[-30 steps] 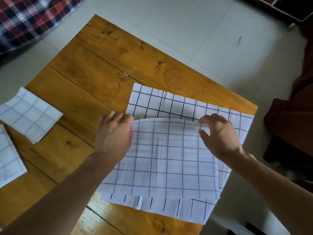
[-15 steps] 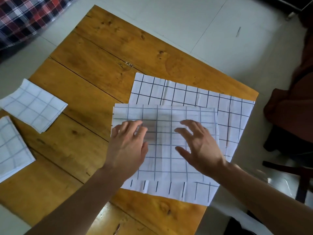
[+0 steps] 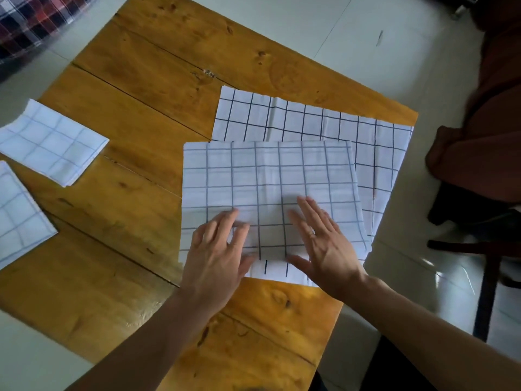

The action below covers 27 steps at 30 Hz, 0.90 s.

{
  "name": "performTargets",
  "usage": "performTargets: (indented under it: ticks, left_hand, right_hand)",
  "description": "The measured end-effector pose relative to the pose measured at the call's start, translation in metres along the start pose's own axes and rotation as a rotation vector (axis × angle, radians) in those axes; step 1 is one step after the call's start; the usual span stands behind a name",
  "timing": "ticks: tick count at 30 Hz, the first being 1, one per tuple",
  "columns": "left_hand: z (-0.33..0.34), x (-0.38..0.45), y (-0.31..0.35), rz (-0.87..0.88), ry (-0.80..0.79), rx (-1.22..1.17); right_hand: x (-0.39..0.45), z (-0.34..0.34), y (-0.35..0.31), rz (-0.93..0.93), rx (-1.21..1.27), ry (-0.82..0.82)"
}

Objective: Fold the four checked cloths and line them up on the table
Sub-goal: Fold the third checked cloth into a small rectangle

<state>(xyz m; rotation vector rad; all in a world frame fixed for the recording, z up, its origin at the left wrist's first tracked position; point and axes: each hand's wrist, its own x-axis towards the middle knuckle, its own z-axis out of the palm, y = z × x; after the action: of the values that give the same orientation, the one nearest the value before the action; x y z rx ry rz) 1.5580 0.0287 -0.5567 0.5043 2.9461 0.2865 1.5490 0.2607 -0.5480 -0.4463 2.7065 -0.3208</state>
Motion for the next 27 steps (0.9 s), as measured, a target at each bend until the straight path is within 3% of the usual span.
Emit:
performTargets:
  ticks: [9,16,27]
  left_hand:
    - [-0.004,0.01,0.01,0.014,0.015,-0.025]
    - [0.006,0.017,0.017,0.037,-0.013,-0.046]
    - [-0.001,0.025,0.024,-0.008,-0.094,-0.007]
  right_hand:
    - [0.012,-0.001,-0.016,-0.021,0.106,0.013]
    - [0.022,0.019,-0.011,-0.069,0.044,0.065]
    - [-0.018,0.027,0.03,0.092,0.022,0.075]
